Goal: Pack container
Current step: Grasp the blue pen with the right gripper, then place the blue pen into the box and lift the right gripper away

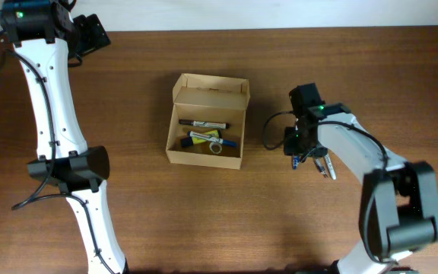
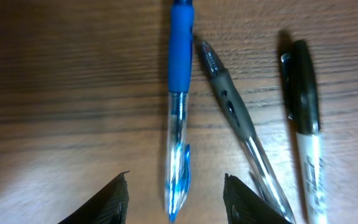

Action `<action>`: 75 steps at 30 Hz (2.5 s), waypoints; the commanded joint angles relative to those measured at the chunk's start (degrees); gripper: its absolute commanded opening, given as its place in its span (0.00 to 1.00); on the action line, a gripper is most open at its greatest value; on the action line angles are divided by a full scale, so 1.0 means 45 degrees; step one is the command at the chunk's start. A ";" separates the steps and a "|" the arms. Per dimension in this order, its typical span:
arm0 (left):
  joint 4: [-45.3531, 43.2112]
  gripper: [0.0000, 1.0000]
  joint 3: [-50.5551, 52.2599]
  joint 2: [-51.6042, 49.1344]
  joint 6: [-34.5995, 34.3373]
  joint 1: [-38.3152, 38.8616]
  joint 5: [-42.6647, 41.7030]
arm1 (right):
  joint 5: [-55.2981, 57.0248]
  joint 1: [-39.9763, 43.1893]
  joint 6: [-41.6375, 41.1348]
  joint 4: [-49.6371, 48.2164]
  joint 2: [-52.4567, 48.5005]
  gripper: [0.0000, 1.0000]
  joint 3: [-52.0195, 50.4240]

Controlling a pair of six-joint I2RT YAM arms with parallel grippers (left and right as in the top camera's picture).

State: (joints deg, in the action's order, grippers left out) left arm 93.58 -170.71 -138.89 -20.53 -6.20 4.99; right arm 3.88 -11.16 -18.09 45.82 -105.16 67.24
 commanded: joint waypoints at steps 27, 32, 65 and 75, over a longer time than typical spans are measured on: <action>-0.0015 1.00 -0.0189 -0.0024 0.0117 -0.0053 0.0189 | -0.1156 -0.0811 0.5285 0.4410 0.0665 0.04 0.8344; -0.0015 1.00 -0.0189 -0.0024 0.0112 -0.0053 0.0189 | -0.1151 -0.2375 0.7844 0.5348 0.0661 0.04 1.0122; -0.0015 1.00 -0.0189 -0.0024 0.0117 -0.0053 0.0189 | -0.1404 -0.5688 1.2463 0.4770 -0.6130 0.17 1.0122; -0.0015 1.00 -0.0189 -0.0024 0.0117 -0.0053 0.0189 | -0.0651 -0.5625 1.0452 0.5017 -0.3152 0.48 1.0802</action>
State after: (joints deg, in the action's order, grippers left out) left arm 93.58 -170.71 -138.89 -20.53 -6.20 4.99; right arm -0.19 -36.38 32.93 68.03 -129.01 112.75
